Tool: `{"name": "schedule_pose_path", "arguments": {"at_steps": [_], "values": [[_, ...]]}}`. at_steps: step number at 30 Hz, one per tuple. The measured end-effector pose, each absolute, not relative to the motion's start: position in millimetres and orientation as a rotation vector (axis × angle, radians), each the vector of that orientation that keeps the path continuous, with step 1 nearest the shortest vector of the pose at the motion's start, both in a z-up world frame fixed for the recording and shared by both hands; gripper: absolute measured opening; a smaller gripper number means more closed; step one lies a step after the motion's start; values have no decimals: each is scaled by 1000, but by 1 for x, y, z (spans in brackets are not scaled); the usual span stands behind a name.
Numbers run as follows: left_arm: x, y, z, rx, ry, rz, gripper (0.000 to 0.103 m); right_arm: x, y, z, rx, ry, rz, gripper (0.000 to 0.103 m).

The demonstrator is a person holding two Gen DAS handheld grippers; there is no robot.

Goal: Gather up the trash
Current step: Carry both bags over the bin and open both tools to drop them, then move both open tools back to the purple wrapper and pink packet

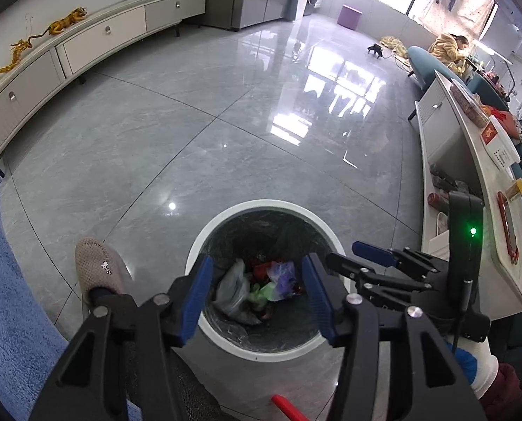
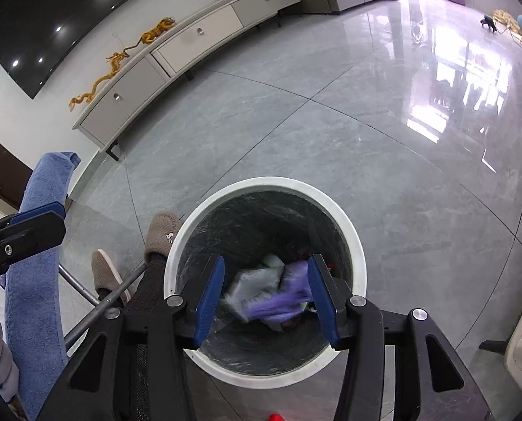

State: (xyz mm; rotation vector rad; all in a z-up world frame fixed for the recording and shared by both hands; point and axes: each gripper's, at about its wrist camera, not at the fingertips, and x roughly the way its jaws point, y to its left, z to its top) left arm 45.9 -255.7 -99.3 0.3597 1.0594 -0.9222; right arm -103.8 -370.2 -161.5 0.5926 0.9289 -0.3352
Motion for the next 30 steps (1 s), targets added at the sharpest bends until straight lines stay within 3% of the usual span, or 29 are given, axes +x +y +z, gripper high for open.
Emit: {"name": "schedule_pose_path", "arguments": {"at_steps": [16,20,30], "values": [[37,-208,-57,340,813,-745,52,-100,-359,-138,536,890,-348,51],[33,-191,-46,321,764,-711,64,-100,-351,-124,508,876,-345,51],[26,-131,-23,262,687,-657,68,-98,-322,-84,433,826,-324,56]]}}
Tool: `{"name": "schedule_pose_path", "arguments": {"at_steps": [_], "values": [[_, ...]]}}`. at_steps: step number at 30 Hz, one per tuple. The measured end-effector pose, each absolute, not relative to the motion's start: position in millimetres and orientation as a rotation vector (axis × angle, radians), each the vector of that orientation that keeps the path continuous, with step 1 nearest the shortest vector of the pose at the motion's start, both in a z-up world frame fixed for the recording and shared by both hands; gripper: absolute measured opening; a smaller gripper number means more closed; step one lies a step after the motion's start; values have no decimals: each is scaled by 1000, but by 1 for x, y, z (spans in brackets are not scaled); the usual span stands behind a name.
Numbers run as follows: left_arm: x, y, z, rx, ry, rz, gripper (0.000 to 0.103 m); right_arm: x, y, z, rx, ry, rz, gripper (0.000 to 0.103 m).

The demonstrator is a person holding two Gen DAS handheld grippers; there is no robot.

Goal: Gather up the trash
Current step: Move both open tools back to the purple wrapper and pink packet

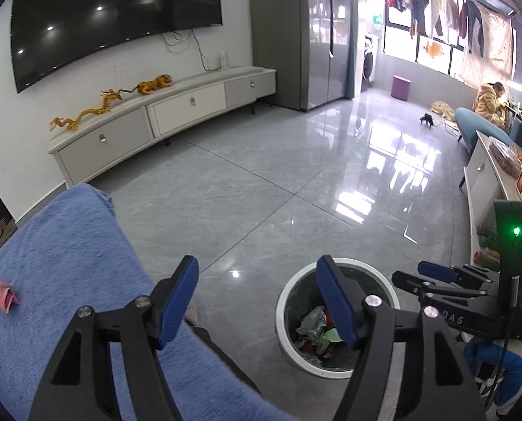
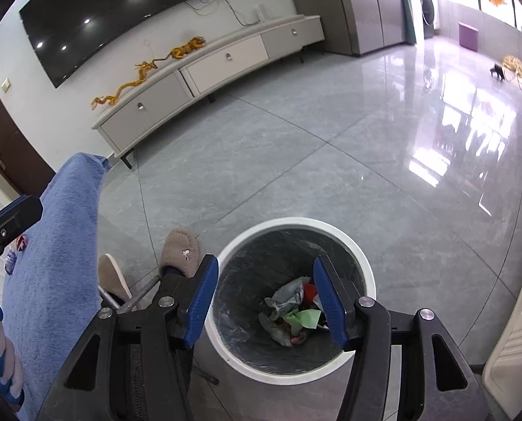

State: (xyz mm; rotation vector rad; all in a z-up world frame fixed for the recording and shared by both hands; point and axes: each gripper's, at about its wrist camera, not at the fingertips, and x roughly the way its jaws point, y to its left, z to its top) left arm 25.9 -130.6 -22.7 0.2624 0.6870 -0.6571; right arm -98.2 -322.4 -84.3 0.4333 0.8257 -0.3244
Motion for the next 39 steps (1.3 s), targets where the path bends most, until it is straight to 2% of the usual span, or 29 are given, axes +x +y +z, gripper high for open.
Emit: {"name": "schedule_pose_path", "arguments": {"at_steps": [9,14,20,39], "values": [[17,-75,0,206,620,-596,69,-97,-294,-42,362,783,-306,56],[15,-40,11,170,579,-544,74,-91,-271,-15,304,748,-281,58],[11,3,19,119,548,-484,74,-86,-239,9,254,719,-244,60],[-20,93,16,47,516,-353,75,-67,-128,37,143,689,-67,61]]}}
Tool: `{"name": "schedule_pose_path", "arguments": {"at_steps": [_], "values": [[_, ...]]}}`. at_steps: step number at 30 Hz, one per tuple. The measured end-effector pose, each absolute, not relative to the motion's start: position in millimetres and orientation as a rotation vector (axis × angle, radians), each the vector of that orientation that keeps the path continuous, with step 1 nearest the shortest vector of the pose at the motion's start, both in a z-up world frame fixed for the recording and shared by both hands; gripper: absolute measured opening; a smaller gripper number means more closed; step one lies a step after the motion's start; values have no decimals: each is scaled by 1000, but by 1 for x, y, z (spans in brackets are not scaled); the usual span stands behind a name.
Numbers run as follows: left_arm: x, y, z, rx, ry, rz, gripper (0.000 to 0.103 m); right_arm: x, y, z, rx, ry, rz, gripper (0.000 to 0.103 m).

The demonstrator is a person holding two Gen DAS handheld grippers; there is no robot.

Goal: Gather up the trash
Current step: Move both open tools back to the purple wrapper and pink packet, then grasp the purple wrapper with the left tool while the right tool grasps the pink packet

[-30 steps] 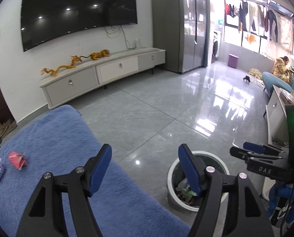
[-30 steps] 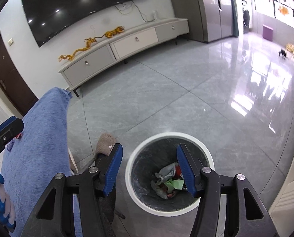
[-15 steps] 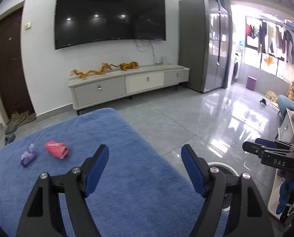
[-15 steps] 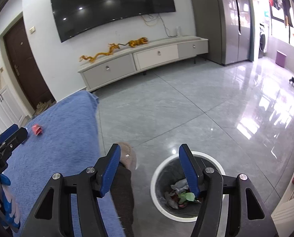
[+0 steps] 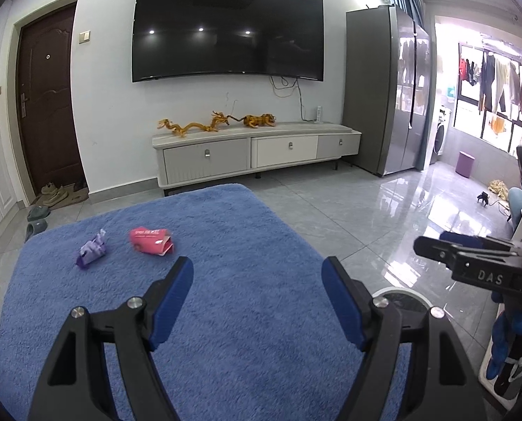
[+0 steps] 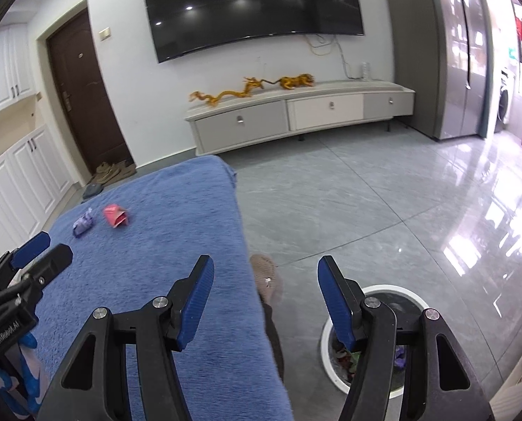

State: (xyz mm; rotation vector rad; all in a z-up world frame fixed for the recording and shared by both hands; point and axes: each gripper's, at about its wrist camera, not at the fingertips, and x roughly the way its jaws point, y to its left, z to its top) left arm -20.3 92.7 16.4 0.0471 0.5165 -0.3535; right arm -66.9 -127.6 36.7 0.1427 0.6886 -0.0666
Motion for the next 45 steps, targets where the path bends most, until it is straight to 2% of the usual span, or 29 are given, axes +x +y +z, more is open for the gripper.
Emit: {"name": "schedule_pose_path", "arguments": {"at_steps": [17,27,31,36,45], "values": [[30,144,1,34,567,-243,75,-1,-53,37,-4,748,83,61],[85,225,-17,19,595,-108,75,71,-4,28,-62,782,218,61],[114,255,-31,46,638,-50,75,98,17,19,-69,788,273,65],[151,280,-51,12,705,-63,75,131,42,0,-61,819,352,65],[192,281,-74,-3,766,-115,75,181,91,-30,-12,856,492,66]]}}
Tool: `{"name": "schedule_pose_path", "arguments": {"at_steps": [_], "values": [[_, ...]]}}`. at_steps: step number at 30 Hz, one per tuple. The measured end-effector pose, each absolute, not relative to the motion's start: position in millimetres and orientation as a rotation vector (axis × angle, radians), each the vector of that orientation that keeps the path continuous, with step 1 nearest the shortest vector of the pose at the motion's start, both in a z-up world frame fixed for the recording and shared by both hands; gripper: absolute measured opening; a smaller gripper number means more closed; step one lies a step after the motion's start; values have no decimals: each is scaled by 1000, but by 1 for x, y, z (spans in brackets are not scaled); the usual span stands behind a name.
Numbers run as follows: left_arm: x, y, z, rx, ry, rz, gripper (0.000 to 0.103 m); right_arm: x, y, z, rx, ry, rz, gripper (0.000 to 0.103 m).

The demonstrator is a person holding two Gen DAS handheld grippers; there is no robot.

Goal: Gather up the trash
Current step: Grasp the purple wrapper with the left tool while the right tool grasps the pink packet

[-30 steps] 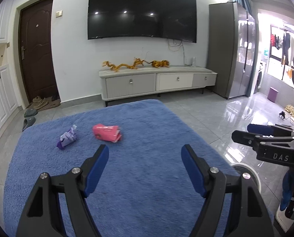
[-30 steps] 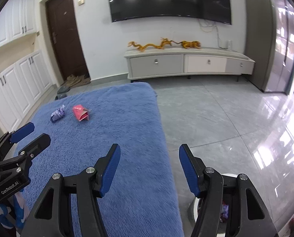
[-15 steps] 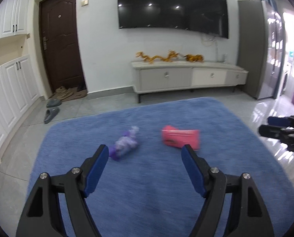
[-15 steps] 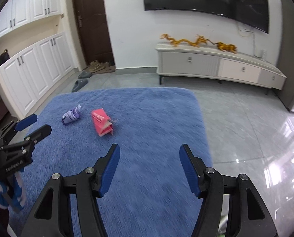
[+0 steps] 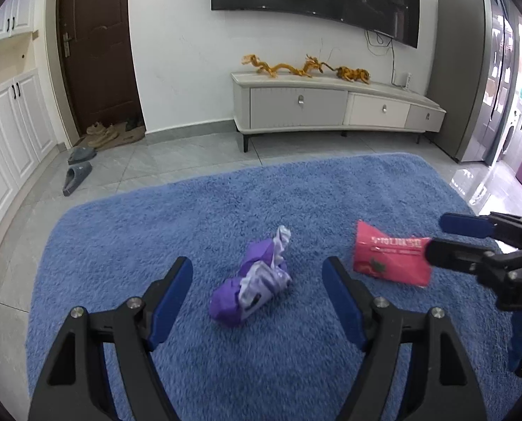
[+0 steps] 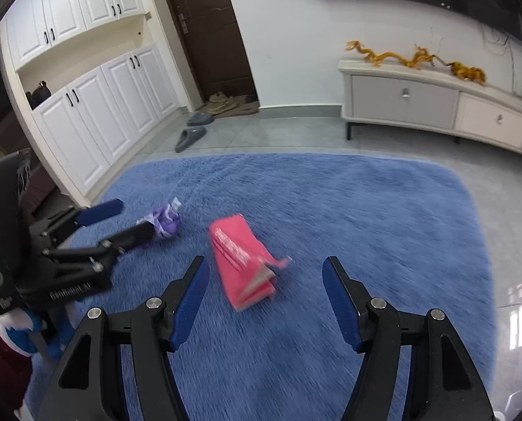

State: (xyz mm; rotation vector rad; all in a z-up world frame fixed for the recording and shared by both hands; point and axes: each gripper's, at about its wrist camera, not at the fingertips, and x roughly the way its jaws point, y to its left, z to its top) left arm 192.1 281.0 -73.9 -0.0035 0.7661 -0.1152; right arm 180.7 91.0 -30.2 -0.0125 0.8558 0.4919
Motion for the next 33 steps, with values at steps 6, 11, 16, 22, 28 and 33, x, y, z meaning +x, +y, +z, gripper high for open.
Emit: {"name": "schedule_pose_path", "arguments": {"at_steps": [6,11,16,22,28,33], "values": [[205,286,-86,-37,802,-119,75,204,112,-52,-17,901,507,66],[207,286,-89,-49,820,-136,61,209,119,-62,-21,923,522,63],[206,286,-92,-59,842,-147,45,200,119,-62,-29,916,550,47],[191,279,-86,-45,824,-142,35,178,109,-60,-31,902,563,44],[160,259,-69,-3,776,-147,34,145,84,-44,20,860,549,43],[134,234,-56,28,743,-157,34,118,62,-26,24,823,508,42]]}}
